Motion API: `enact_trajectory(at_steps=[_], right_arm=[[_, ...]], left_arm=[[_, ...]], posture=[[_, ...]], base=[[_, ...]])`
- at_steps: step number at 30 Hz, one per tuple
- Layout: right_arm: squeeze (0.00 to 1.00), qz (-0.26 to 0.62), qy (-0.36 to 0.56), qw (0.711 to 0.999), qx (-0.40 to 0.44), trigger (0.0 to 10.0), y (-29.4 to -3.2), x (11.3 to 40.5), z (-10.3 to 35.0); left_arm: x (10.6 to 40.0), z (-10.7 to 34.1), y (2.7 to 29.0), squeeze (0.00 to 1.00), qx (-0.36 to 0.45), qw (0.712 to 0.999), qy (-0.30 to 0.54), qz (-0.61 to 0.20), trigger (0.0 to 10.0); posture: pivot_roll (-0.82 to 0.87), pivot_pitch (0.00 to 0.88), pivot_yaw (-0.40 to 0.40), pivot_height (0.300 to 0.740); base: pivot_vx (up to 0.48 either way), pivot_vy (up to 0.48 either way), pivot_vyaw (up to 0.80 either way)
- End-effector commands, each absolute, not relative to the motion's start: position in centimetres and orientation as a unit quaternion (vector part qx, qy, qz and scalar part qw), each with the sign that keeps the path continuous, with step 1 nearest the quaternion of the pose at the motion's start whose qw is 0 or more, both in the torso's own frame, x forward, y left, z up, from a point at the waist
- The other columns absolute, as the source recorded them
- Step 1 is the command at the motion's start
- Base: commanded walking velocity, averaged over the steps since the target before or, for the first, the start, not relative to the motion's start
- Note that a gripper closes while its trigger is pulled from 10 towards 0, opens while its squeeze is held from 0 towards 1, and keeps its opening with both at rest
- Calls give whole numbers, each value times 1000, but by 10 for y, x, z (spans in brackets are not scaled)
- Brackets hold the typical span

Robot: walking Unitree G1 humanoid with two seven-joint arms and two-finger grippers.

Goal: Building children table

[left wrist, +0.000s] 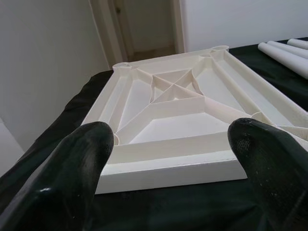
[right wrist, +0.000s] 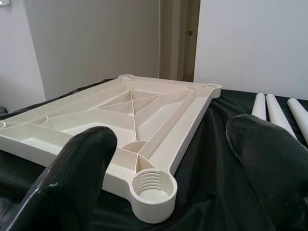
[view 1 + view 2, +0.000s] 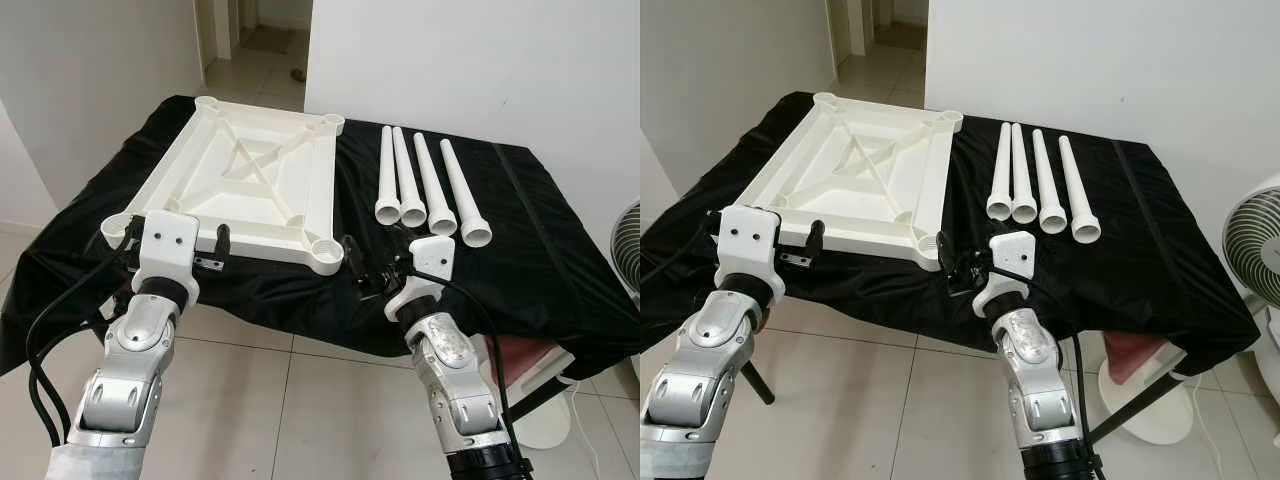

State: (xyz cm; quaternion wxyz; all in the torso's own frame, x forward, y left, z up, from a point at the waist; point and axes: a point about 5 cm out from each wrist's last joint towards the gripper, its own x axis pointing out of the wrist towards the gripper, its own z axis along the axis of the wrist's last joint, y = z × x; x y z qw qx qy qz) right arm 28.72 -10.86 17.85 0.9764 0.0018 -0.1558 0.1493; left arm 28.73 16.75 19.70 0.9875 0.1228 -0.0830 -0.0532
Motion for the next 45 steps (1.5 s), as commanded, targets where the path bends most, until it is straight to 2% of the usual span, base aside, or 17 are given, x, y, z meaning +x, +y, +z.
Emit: enact_trajectory(at_steps=[1, 8, 22, 39, 45], right_arm=[[0, 142, -152, 978, 5, 10000, -111, 289, 178], [0, 136, -149, 979, 9, 10000, -113, 290, 177], [0, 140, -153, 978, 0, 10000, -112, 291, 178], [0, 149, -152, 977, 2, 10000, -109, 291, 178], [0, 164, -157, 974, -22, 10000, -106, 291, 182]], left_arm=[[289, 199, 165, 0, 122, 986, -89, -64, 10000], [290, 206, 166, 0, 121, 985, -111, -58, 10000], [291, 208, 166, 0, 121, 985, -112, -51, 10000], [291, 205, 171, 0, 114, 988, -96, -32, 10000], [292, 200, 171, 0, 119, 990, -70, -44, 10000]], posture=[[48, 0, -62, 740], [46, 0, -62, 740], [48, 0, -67, 740], [48, 0, -64, 740], [44, 0, -57, 740]], base=[[0, 0, -413], [262, 0, -786], [391, 0, 0], [0, 0, 0], [0, 0, 0]])
